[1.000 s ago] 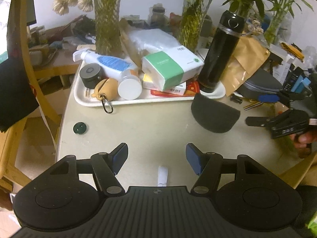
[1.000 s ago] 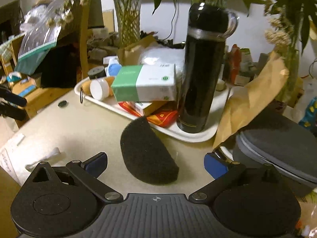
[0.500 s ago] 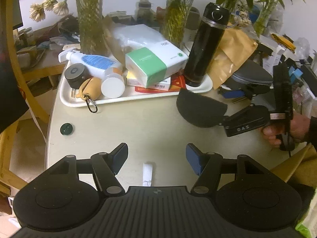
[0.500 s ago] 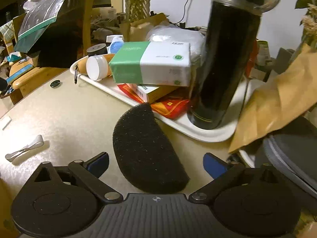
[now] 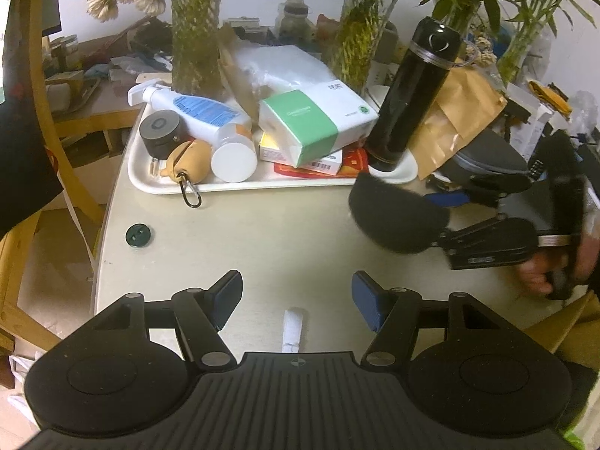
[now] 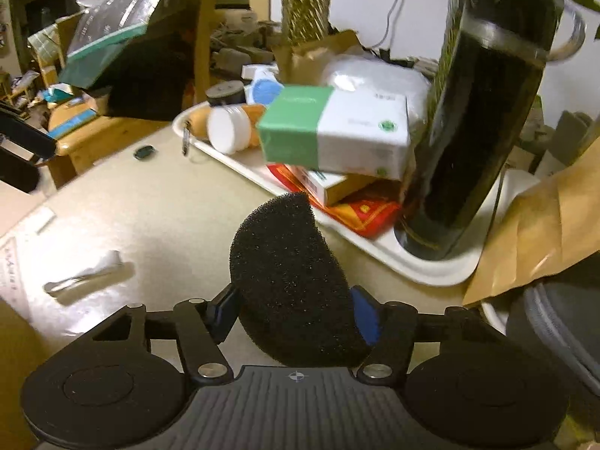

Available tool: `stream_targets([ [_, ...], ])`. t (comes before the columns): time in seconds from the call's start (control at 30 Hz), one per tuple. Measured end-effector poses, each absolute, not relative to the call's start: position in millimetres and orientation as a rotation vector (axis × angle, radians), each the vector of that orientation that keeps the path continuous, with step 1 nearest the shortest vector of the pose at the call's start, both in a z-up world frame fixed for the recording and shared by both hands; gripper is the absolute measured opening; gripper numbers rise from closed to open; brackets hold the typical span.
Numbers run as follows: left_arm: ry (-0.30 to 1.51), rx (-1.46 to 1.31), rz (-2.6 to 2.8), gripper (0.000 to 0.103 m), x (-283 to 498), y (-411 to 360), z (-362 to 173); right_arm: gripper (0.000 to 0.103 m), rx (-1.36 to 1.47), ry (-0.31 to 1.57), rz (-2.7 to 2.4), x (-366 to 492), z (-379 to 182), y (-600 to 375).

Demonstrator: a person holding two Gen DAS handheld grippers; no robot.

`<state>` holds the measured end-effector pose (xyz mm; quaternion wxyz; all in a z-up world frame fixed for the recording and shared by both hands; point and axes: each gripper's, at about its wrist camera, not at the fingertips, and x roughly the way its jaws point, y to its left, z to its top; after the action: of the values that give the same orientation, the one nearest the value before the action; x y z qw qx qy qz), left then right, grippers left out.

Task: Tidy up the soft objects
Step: 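Grasp the black half-round foam sponge with the right gripper, then grasp the small white paper strip with the left gripper while the right holds the sponge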

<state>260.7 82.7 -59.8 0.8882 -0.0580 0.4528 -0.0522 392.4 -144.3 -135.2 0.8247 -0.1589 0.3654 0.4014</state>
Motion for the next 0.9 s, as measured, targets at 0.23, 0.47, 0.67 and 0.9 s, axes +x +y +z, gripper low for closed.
stream_targets([
  [0.23,0.986,-0.144,-0.104,0.064,269,93,-70,0.065,-0.294,0.705,0.802,374,-83,-174],
  [0.47,1.098,-0.154,-0.176,0.064,284,93,-90,0.065,-0.229,0.647,0.638,338,-45,-217],
  [0.67,1.183,-0.136,-0.220,0.063,295,87,-107,0.065,-0.189,0.622,0.596,306,-35,-244],
  [0.9,1.283,-0.069,-0.226,0.063,300,77,-129,0.065,-0.174,0.606,0.583,292,-30,-254],
])
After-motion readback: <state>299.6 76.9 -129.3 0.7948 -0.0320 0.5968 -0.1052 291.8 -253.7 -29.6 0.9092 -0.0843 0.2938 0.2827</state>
